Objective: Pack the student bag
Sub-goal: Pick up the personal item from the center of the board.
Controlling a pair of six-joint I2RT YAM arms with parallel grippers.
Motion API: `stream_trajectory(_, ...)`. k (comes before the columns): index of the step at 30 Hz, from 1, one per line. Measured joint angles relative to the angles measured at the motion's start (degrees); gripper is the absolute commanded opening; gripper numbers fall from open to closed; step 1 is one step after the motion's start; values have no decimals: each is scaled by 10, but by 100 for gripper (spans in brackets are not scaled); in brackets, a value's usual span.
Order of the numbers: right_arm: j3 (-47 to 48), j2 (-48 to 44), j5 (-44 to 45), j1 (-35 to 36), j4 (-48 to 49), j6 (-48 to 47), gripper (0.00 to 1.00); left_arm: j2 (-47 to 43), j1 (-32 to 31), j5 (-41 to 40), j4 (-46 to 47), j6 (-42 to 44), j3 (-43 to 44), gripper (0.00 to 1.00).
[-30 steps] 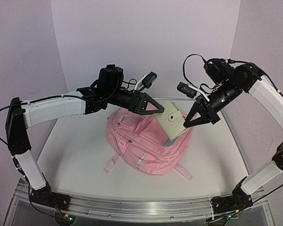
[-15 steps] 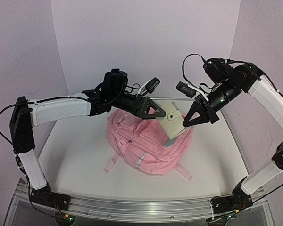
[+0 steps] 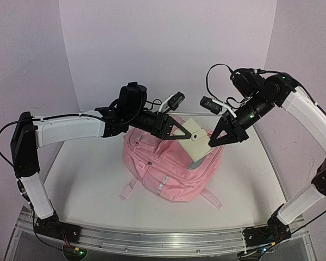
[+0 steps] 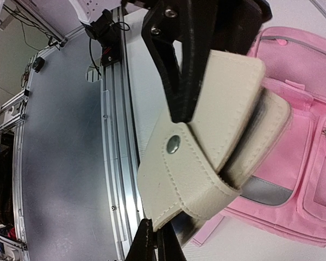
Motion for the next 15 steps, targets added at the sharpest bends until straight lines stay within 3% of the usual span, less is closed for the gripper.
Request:
stream_trajectory(1, 1, 3, 7, 0, 3, 5, 61, -2, 0, -3, 2, 0, -4, 0)
stream_trajectory(4, 12, 16, 33, -3, 15, 22, 71, -6, 0, -29, -9, 2, -15, 0)
stream_trajectory(11, 38, 51, 76, -50, 63, 62, 82, -16, 1, -123, -80, 19, -33, 0)
stream_trajectory(15, 48, 70, 107, -62, 93, 63, 80, -26, 5, -209, -141, 32, -35, 0)
